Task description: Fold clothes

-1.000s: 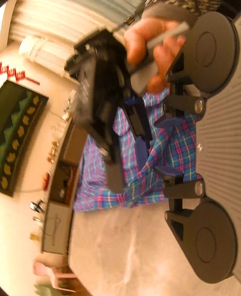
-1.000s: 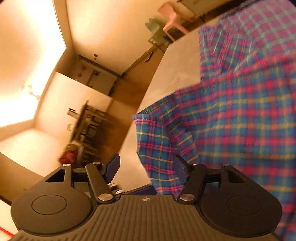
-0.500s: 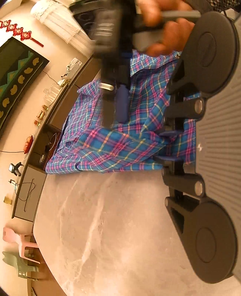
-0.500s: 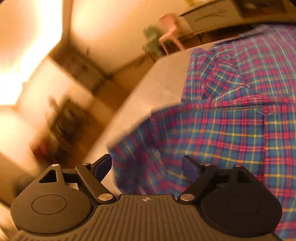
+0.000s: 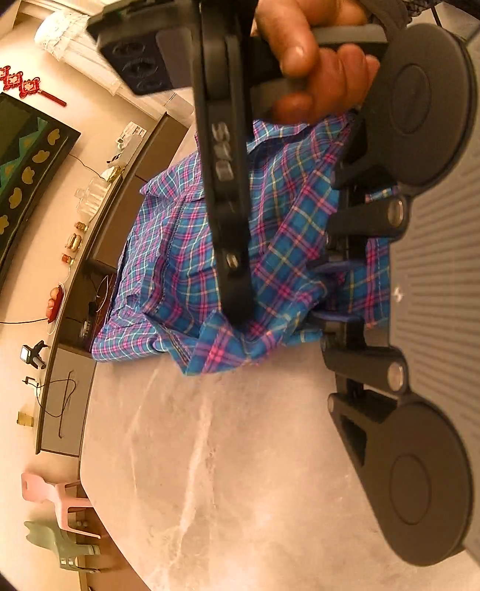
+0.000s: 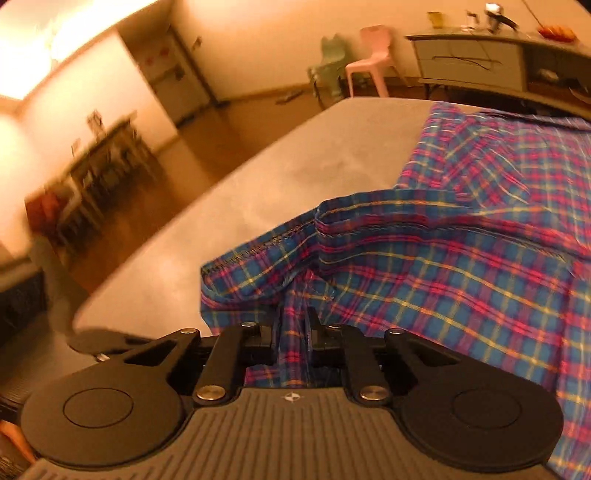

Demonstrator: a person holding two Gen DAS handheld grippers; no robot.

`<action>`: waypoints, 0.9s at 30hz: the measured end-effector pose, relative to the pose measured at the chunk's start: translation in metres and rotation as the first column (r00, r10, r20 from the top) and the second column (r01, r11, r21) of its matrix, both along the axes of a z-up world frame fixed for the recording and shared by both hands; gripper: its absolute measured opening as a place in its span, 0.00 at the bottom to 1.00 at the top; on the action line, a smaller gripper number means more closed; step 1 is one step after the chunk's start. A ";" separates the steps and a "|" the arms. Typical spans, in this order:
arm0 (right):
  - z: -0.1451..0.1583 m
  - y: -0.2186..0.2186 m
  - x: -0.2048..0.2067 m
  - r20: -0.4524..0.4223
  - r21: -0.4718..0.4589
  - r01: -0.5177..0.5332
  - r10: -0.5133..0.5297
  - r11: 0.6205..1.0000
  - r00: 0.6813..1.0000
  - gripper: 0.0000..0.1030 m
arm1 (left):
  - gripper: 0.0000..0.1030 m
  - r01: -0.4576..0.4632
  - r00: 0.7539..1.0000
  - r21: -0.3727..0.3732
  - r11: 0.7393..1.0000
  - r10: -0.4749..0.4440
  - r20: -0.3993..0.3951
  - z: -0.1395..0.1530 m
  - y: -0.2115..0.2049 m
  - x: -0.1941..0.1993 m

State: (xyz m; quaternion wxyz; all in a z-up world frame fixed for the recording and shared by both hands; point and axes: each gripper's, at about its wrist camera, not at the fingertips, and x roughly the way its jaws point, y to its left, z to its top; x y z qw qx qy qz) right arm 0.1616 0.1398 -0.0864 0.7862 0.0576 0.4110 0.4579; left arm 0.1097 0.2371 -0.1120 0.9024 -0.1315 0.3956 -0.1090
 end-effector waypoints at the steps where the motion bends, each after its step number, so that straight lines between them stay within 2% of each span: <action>1: 0.003 -0.003 -0.002 0.013 0.006 0.012 -0.012 1.000 1.000 0.07 | 0.21 -0.001 1.000 -0.001 1.000 0.001 -0.002 0.000 0.000 0.000; 2: 0.005 -0.005 -0.004 0.031 0.008 0.025 -0.025 1.000 0.999 0.03 | 0.21 -0.002 1.000 -0.003 1.000 0.002 -0.003 0.000 0.000 0.000; 7: 0.017 -0.001 -0.010 0.131 -0.032 0.043 -0.038 0.999 0.991 0.04 | 0.21 -0.001 1.000 0.011 1.000 0.001 0.003 0.001 -0.003 0.000; 8: 0.013 0.007 -0.004 0.130 -0.050 0.048 -0.041 0.998 0.991 0.07 | 0.21 0.000 1.000 0.018 1.000 0.000 0.005 0.001 -0.003 0.000; 9: 0.008 0.014 0.001 0.122 -0.072 0.040 -0.031 0.997 0.992 0.11 | 0.21 0.003 1.000 0.027 1.000 -0.003 0.008 0.001 -0.004 -0.001; 10: 0.003 0.022 0.005 0.114 -0.095 0.029 -0.018 0.995 0.993 0.26 | 0.21 0.005 1.000 0.036 0.999 -0.005 0.011 0.001 -0.005 -0.001; 11: -0.003 0.027 0.009 0.100 -0.110 0.010 0.001 0.994 0.995 0.47 | 0.21 0.007 1.000 0.044 0.999 -0.008 0.013 0.001 -0.006 -0.001; 12: -0.010 0.033 0.012 0.072 -0.119 -0.018 0.026 0.993 0.997 0.52 | 0.21 0.008 1.000 0.042 0.999 -0.008 0.013 0.001 -0.006 -0.001; 13: -0.012 0.036 0.011 0.073 -0.132 -0.023 0.033 0.991 0.997 0.50 | 0.21 0.007 1.000 0.035 0.999 -0.008 0.011 0.001 -0.004 -0.001; 15: -0.014 0.038 0.008 0.088 -0.163 -0.022 0.037 0.986 0.995 0.07 | 0.21 0.007 1.000 0.021 1.000 -0.007 0.008 0.000 -0.002 -0.001; 16: -0.015 0.039 0.007 0.095 -0.178 -0.022 0.039 0.984 0.995 0.01 | 0.22 0.007 1.000 0.014 1.000 -0.007 0.006 0.000 -0.001 -0.001; 19: 0.002 0.022 -0.007 0.137 -0.122 0.027 -0.010 0.992 0.990 0.01 | 0.22 0.005 1.000 -0.003 1.000 -0.005 -0.002 0.000 0.002 0.000; 21: 0.017 0.010 -0.022 0.208 -0.117 0.074 -0.049 0.990 0.977 0.00 | 0.22 0.005 1.000 -0.006 1.000 -0.005 -0.005 0.000 0.002 0.000; 23: 0.033 -0.001 -0.036 0.305 -0.135 0.142 -0.095 0.981 0.948 0.00 | 0.22 0.007 1.000 0.006 1.000 -0.007 -0.001 0.001 0.001 -0.001; 24: 0.042 -0.006 -0.043 0.383 -0.160 0.200 -0.126 0.967 0.915 0.00 | 0.22 0.008 1.000 0.012 1.000 -0.008 0.001 0.001 0.000 -0.001; 25: 0.047 -0.008 -0.048 0.467 -0.190 0.276 -0.161 0.942 0.870 0.00 | 0.22 0.009 1.000 0.020 1.000 -0.009 0.003 0.001 -0.001 -0.001; 27: 0.056 -0.010 -0.056 0.625 -0.228 0.435 -0.212 0.871 0.752 0.01 | 0.22 0.010 1.000 0.036 0.999 -0.010 0.008 0.001 -0.003 -0.001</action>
